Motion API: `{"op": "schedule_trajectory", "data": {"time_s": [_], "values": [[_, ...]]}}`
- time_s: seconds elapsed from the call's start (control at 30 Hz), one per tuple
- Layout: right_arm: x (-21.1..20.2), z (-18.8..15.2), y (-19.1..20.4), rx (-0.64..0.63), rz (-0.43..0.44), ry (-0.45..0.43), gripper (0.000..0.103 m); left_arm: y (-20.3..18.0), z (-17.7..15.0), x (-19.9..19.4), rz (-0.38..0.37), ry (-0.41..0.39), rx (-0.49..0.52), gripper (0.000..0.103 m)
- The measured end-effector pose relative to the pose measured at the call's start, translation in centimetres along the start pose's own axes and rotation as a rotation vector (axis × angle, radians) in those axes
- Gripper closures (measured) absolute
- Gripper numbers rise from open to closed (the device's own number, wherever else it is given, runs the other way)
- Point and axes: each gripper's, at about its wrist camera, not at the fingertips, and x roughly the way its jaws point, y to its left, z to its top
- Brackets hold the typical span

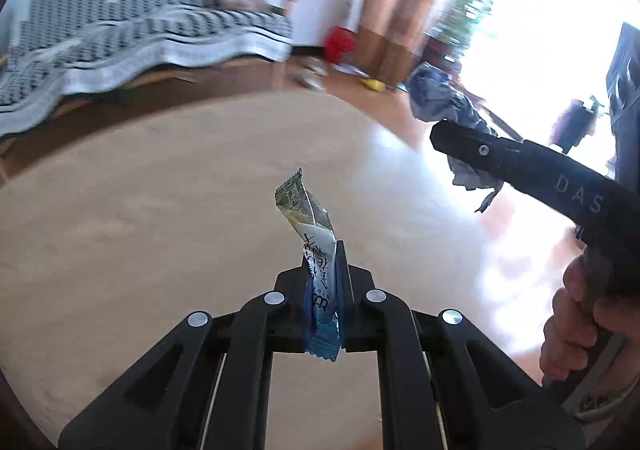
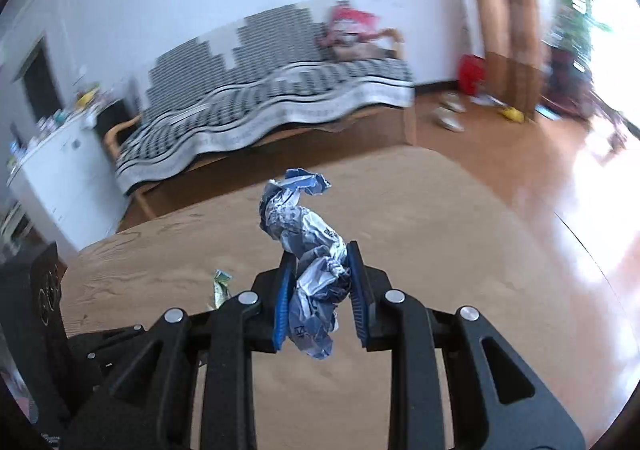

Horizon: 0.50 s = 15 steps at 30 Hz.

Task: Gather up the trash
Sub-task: 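Carry the wrapper and foil over the bin and open both grippers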

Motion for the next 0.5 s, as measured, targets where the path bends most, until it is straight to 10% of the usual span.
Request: {"op": "schedule_trajectory", "data": {"time_s": [0.33,0.5], "values": [[0.5,-17.9,-16.5,0.324,-0.119,0.350,0.077,-11.7,-11.6,11.3,-0.050,0.369,0.106,0.095],[1.9,-22.6,-20.0,0.435,-0.113,0.433,0.077,-13.8,-12.9,12.6,-0.042,0.386,0.171,0.095]]}}
